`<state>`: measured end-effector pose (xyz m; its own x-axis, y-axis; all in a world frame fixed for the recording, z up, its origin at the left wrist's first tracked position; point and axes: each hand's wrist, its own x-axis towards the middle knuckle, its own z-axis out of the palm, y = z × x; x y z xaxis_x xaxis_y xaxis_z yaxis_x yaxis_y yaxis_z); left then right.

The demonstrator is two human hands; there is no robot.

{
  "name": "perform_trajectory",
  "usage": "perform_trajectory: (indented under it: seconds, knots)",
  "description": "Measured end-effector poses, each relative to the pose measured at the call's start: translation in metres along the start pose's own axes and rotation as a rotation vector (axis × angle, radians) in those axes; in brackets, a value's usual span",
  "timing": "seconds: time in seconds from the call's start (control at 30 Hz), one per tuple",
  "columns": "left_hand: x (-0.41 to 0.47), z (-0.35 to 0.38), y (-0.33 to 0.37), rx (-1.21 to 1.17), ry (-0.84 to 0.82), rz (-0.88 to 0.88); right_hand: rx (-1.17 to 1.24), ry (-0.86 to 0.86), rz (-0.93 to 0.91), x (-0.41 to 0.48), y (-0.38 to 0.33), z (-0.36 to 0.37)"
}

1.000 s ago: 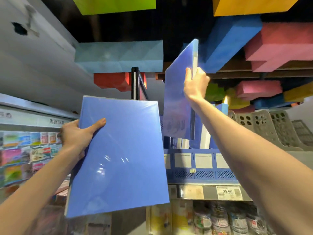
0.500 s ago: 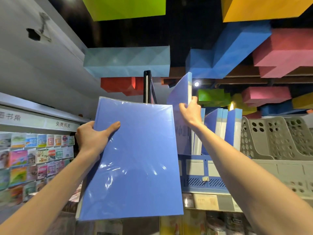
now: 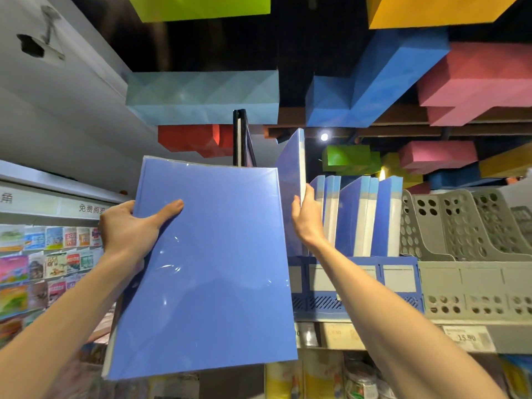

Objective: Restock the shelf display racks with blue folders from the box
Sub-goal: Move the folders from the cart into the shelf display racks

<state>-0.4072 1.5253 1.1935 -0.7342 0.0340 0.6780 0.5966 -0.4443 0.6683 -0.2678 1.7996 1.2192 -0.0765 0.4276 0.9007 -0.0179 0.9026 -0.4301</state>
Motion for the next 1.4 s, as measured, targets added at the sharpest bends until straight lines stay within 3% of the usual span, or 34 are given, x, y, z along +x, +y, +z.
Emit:
perform_trajectory:
  seconds: [0.33, 0.57, 0.7, 0.83, 0.97, 1.0, 1.07, 1.23, 1.3, 1.4]
  knots:
    - [0.006, -0.007, 0.002, -0.026, -0.001, -0.035, 0.036, -0.005, 0.090, -0.003, 0.024, 0.039]
    - [0.007, -0.004, -0.005, -0.046, 0.006, -0.054, -0.196, -0.425, 0.270, 0.005, 0.034, 0.008]
    - [0.004, 0.000, -0.008, -0.087, 0.000, -0.081, -0.235, -0.529, 0.301, 0.000, 0.041, 0.005]
    - [-0.003, 0.004, -0.005, -0.129, -0.007, -0.085, -0.181, -0.394, 0.243, -0.005, 0.032, -0.006]
    - [-0.005, 0.004, -0.001, -0.169, -0.022, -0.108, -0.068, 0.144, -0.016, -0.014, -0.012, -0.032]
    - [-0.007, 0.004, 0.000, -0.183, -0.032, -0.116, 0.001, 0.190, -0.070, -0.019, -0.025, -0.039]
    - [-0.010, 0.005, 0.003, -0.222, -0.059, -0.114, 0.145, 0.051, -0.091, -0.032, -0.046, -0.050]
    - [-0.022, 0.016, 0.012, -0.303, -0.110, -0.073, 0.319, -0.490, 0.153, -0.066, -0.069, -0.080]
    - [-0.028, 0.027, 0.016, -0.318, -0.140, -0.071, 0.437, -0.552, 0.199, -0.072, -0.068, -0.095]
    - [-0.036, 0.049, 0.022, -0.327, -0.199, -0.049, 0.512, -0.452, 0.246, -0.081, -0.074, -0.121]
